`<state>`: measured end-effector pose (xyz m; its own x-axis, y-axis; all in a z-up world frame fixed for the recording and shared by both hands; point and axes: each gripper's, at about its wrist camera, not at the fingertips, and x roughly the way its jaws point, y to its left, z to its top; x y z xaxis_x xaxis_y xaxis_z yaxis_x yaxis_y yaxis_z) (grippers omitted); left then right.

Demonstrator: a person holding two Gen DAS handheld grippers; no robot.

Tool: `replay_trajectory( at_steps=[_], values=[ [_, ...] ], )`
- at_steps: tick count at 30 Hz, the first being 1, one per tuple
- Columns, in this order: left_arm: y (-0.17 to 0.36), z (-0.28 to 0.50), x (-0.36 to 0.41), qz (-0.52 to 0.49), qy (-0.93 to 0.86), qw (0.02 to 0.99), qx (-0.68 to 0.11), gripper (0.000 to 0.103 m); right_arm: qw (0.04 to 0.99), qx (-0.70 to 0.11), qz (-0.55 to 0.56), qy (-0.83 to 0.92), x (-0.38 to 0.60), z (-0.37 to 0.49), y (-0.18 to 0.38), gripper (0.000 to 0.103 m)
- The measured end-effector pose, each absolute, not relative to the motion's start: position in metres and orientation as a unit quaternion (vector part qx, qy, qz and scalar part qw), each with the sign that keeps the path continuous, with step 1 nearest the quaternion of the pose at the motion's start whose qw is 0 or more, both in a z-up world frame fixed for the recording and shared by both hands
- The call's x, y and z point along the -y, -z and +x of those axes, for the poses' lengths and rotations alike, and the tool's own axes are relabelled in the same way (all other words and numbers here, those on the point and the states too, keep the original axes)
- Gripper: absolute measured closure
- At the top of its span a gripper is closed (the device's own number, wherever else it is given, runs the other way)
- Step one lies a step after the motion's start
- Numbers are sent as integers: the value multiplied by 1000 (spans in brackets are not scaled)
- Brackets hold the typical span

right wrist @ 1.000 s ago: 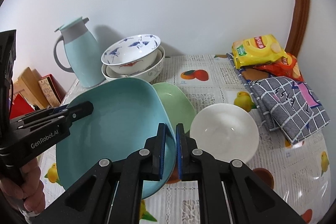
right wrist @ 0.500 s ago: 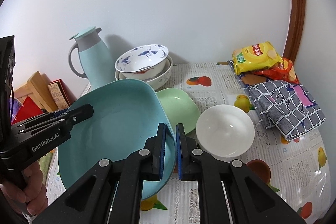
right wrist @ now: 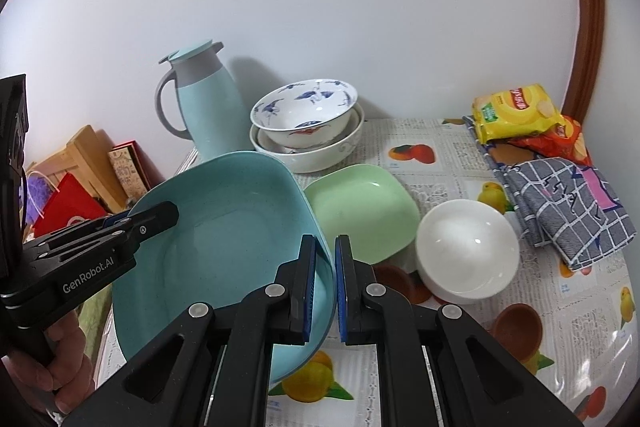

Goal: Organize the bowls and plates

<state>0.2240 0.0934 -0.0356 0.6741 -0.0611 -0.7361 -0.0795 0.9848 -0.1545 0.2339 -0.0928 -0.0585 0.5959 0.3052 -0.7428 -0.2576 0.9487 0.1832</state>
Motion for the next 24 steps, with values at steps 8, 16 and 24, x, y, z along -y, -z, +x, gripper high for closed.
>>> replay_trajectory(
  at_steps=[8,16,24],
  values=[
    [49,225,-110,-107,-16,905,-411,86,887,-429,16,-169,76,238,69,93],
    [67,223,-128,-124,-30,896,-424,86,879,-441,5,-181,58,243,83,93],
    [86,224,-148,-140,-45,886,-439,86,869,-455,-7,-194,38,248,101,93]
  ],
)
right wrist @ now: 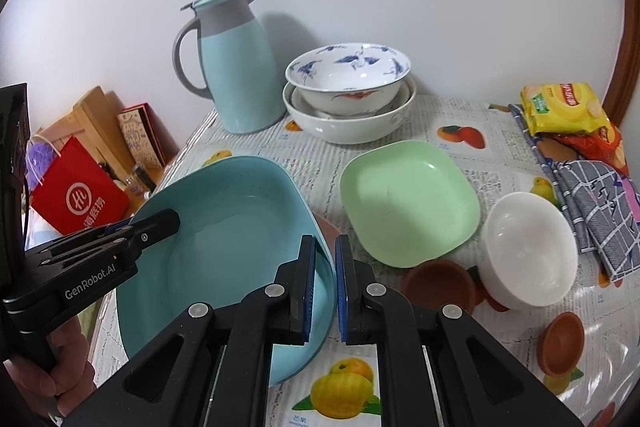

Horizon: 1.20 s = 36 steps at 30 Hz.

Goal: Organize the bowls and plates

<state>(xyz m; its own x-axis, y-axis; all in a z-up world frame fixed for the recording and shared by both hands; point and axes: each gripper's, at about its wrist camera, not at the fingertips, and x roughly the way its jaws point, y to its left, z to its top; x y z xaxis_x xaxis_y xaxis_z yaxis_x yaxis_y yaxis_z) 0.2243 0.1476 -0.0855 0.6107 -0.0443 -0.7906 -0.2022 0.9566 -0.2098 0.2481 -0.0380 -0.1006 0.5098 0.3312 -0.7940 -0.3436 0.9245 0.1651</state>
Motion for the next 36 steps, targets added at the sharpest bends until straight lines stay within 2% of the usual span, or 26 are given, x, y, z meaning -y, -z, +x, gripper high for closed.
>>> replay_trajectory(
  at_steps=[21,36],
  values=[
    [139,255,-161,-161,-61,862,-477,86,848,-488,-35,-204,16,283,153,92],
    [157,262,-156,-139,-61,858,-491,86,841,-489,-88,-213,7,302,176,89]
  ],
)
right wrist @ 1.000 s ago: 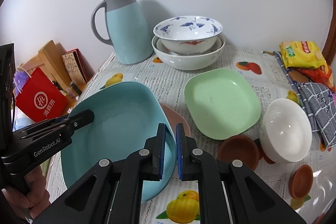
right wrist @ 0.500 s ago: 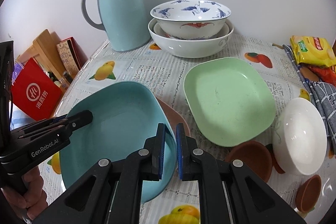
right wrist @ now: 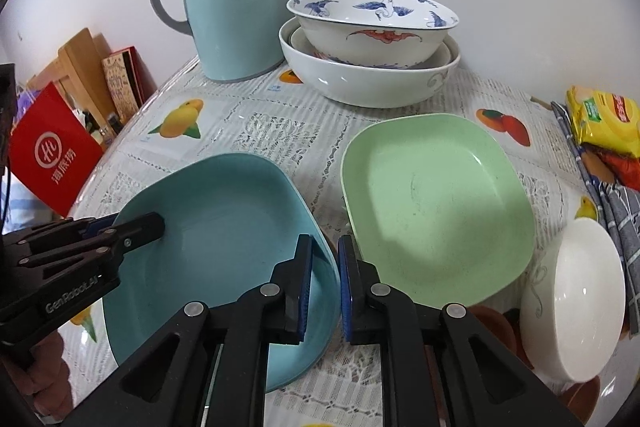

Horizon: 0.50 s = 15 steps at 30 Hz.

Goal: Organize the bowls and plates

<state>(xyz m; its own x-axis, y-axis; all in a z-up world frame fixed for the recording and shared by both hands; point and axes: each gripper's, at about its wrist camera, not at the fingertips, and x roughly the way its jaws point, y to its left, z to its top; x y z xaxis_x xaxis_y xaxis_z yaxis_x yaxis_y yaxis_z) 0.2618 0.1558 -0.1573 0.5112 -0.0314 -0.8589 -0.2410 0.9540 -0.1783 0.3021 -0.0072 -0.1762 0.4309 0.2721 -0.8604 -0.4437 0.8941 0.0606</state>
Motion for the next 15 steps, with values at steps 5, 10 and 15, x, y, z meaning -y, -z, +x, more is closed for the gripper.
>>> replay_trajectory(
  at_steps=[5,10,15],
  values=[
    [157,259,-154,-135,-55,855,-497,86,837,-496,-89,-212,8,306,180,87],
    [157,254,-152,-132,-51,852,-505,86,839,-492,-87,-213,10,305,176,85],
    [149,245,-147,-121,-54,852,-506,86,855,-472,-75,-200,22,297,160,59]
  ],
)
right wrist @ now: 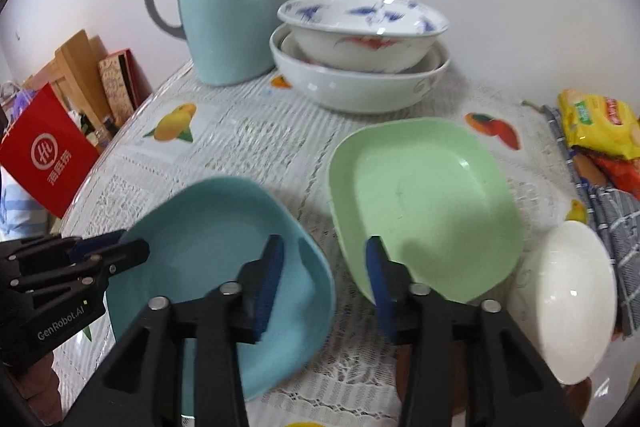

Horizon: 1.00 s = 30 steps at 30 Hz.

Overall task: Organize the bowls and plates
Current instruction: 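Open both grippers and release the blue plate, then move both grippers toward the rim of the green square plate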

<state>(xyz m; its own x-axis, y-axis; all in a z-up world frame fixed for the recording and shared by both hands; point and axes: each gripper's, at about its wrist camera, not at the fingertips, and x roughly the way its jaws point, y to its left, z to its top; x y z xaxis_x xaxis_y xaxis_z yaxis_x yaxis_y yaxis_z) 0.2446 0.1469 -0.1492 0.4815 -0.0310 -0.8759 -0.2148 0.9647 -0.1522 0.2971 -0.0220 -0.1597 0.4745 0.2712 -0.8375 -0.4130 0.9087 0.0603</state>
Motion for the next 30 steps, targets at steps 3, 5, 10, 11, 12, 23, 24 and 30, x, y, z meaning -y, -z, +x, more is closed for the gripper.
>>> replay_trajectory(
  at_steps=[3,5,10,11,12,23,24,30],
  values=[
    [142,239,-144,-115,-53,854,-505,74,859,-468,-65,-195,32,291,149,54],
    [135,233,-141,-111,-56,858,-498,69,864,-464,-62,-187,38,285,142,51],
    [116,222,-128,-89,-57,869,-484,53,870,-459,-41,-178,60,266,126,43],
    [112,220,-125,-87,-57,870,-481,53,870,-461,-35,-174,66,262,123,43],
    [108,219,-122,-86,-56,872,-479,52,869,-463,-30,-169,69,259,121,43],
    [76,200,-87,-86,-71,882,-457,32,869,-481,-48,-106,120,221,98,41],
    [74,198,-85,-85,-73,883,-455,31,868,-485,-43,-100,126,219,96,34],
    [59,192,-76,-93,-77,888,-443,28,878,-473,-21,-72,155,211,79,20]
  ],
)
